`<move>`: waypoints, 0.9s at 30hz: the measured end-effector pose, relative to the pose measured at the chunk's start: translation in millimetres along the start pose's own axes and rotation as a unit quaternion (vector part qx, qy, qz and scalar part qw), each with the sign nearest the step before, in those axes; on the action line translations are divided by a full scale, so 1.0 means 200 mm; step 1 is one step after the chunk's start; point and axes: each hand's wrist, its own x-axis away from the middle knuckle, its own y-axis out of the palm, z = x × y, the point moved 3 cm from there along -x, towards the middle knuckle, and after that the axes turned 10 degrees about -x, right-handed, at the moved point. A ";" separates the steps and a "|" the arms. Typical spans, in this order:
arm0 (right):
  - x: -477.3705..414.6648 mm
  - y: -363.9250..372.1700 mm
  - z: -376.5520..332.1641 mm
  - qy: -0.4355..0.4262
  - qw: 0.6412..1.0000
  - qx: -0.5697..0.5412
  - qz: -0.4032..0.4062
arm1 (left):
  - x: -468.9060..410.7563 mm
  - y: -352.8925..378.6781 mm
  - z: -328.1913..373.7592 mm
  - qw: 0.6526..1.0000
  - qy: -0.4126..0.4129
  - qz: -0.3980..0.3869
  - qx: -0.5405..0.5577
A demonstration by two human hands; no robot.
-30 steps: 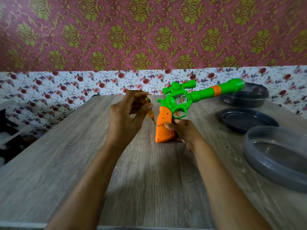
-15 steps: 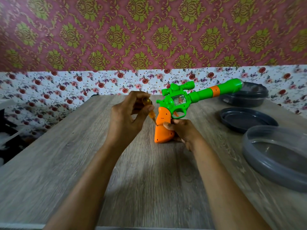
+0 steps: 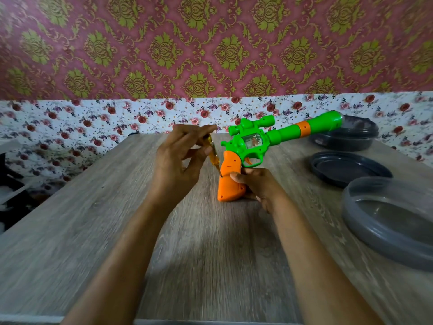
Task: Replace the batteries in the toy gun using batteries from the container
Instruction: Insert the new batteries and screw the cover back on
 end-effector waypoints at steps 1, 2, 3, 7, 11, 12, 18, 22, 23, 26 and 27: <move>0.00 0.00 0.00 0.001 1.000 0.002 0.000 | 0.00 0.00 0.00 1.000 0.003 0.001 -0.017; 0.00 0.00 0.00 0.001 1.000 0.005 0.001 | 0.00 0.00 0.00 1.000 0.004 0.004 -0.028; 0.00 0.00 0.00 0.001 1.000 0.007 0.000 | 0.01 -0.01 0.00 0.999 0.004 0.009 -0.030; -0.01 -0.01 0.00 0.004 1.000 0.015 0.009 | 0.01 -0.01 0.02 0.999 0.022 0.023 -0.030; -0.01 0.00 0.01 0.006 1.000 0.021 0.014 | 0.02 -0.01 0.03 1.000 0.018 0.015 -0.006; -0.01 0.00 0.00 0.006 1.000 0.023 0.014 | 0.02 -0.01 0.04 1.000 0.017 0.023 0.002; 0.01 0.00 -0.01 0.006 0.999 0.035 0.015 | 0.01 0.00 0.04 0.998 -0.021 0.052 0.020; 0.01 0.00 -0.01 0.006 0.999 0.034 0.019 | 0.02 0.00 0.05 0.999 0.010 0.048 0.003; 0.01 0.00 -0.01 0.005 0.999 0.031 0.015 | 0.02 0.00 0.05 0.999 0.011 0.049 0.007; 0.02 0.01 -0.01 0.002 0.999 0.032 0.015 | 0.02 0.00 0.04 0.998 -0.003 0.054 0.016; 0.02 0.01 -0.02 0.001 0.999 0.038 0.015 | 0.02 0.01 0.04 0.998 -0.009 0.062 0.018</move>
